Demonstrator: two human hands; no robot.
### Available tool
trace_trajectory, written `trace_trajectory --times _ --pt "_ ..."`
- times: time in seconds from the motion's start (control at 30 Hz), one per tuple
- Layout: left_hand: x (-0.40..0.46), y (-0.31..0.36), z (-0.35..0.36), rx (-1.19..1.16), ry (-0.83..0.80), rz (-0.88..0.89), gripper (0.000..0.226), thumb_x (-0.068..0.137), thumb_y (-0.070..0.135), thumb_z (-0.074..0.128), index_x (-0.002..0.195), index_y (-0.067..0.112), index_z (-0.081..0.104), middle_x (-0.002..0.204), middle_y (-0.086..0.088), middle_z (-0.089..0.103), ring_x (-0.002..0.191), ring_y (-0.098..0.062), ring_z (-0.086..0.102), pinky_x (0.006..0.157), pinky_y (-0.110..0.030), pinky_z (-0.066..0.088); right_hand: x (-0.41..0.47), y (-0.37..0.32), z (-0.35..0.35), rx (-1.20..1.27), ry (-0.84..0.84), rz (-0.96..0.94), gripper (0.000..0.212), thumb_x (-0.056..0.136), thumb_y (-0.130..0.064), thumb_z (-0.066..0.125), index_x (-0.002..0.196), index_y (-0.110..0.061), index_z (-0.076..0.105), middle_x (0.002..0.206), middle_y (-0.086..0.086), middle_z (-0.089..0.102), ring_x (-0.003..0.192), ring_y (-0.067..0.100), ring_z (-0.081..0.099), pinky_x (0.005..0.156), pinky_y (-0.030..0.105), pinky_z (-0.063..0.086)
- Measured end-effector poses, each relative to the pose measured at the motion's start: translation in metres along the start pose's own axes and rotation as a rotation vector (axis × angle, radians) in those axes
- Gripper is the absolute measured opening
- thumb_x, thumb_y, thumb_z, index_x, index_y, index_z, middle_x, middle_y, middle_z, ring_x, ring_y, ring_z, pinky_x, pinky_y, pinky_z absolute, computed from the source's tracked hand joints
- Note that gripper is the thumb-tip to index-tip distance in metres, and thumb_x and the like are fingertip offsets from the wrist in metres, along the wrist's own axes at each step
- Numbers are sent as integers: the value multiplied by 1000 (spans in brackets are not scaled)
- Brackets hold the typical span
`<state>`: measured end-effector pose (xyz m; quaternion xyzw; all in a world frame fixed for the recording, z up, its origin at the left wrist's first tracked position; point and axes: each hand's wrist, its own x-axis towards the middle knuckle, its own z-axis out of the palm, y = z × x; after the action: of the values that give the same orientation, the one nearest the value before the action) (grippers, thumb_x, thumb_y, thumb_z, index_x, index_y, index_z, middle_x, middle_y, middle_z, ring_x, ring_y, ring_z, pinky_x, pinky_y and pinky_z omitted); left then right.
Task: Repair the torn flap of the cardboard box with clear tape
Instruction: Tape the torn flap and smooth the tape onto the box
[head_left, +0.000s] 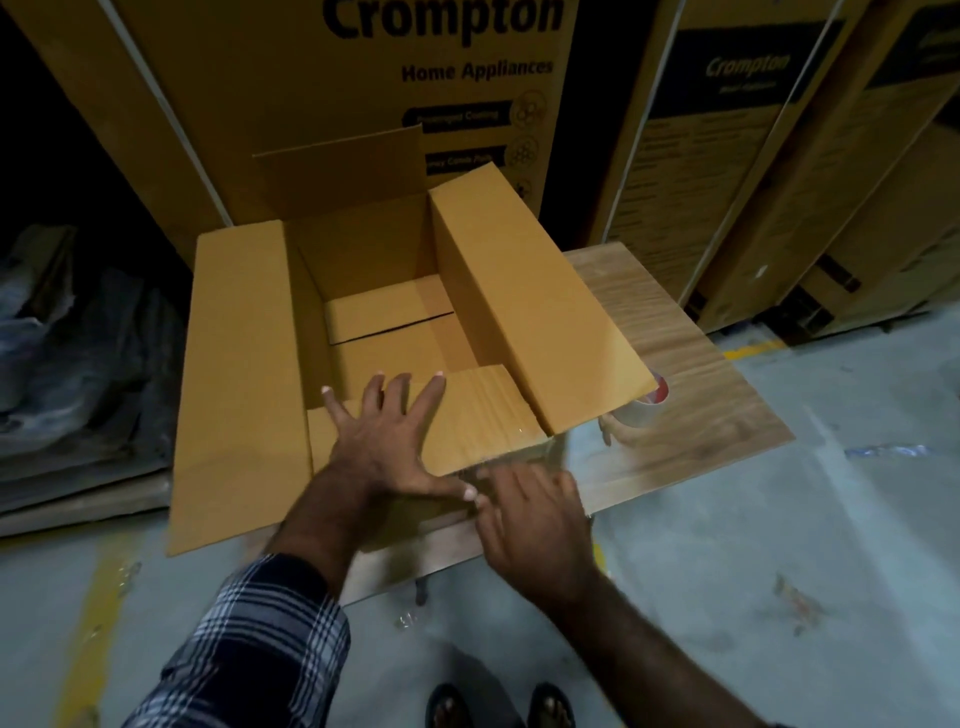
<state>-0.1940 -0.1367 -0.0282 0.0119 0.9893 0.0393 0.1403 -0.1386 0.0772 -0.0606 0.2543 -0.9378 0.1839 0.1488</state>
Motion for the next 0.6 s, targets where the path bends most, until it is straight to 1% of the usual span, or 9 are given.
trace_trajectory --times 0.03,0.1,0.17,0.23,0.33,0.47,0.6 --pt "-2 -3 2 20 15 -3 145 37 112 26 155 39 -18 168 -7 1 153 -36 4 104 -85 -2 2 -4 3 23 -5 -23 19 95 -32 50 107 -22 63 97 -3 65 86 19 59 76 39 44" --pt "-4 -5 5 55 54 -3 139 44 109 19 157 35 -11 165 -9 10 150 -33 14 106 -82 8 11 -10 12 90 -51 -43 17 99 -27 44 101 -20 60 87 -2 63 77 20 56 69 39 44" --pt "-2 -3 7 51 62 -2 134 48 105 26 158 34 -6 162 -12 15 146 -33 20 108 -79 12 26 -8 16 165 -83 -36 15 98 -24 44 96 -17 57 79 1 62 70 21 54 65 39 46" --pt "2 -2 7 39 56 1 132 50 103 32 157 35 -4 162 -13 15 146 -34 20 110 -78 12 37 1 16 170 -116 -27 18 96 -25 43 91 -17 58 75 3 65 66 22 57 62 36 47" --pt "3 -4 7 45 51 6 131 51 103 35 157 36 -4 162 -12 14 146 -34 19 110 -77 12 38 24 11 158 -153 -13 22 94 -26 44 87 -16 62 76 3 68 67 22 60 61 36 49" --pt "4 -6 8 48 34 21 131 53 100 43 157 37 -5 162 -12 13 147 -34 18 111 -77 13 34 66 6 97 -160 95 30 93 -31 41 89 -17 67 82 2 71 71 23 63 64 37 52" --pt "3 -4 7 45 40 10 131 51 101 40 157 38 -5 162 -11 15 146 -33 19 110 -77 14 35 81 -3 2 -142 192 36 93 -36 39 90 -19 71 87 1 72 77 23 65 64 33 52"
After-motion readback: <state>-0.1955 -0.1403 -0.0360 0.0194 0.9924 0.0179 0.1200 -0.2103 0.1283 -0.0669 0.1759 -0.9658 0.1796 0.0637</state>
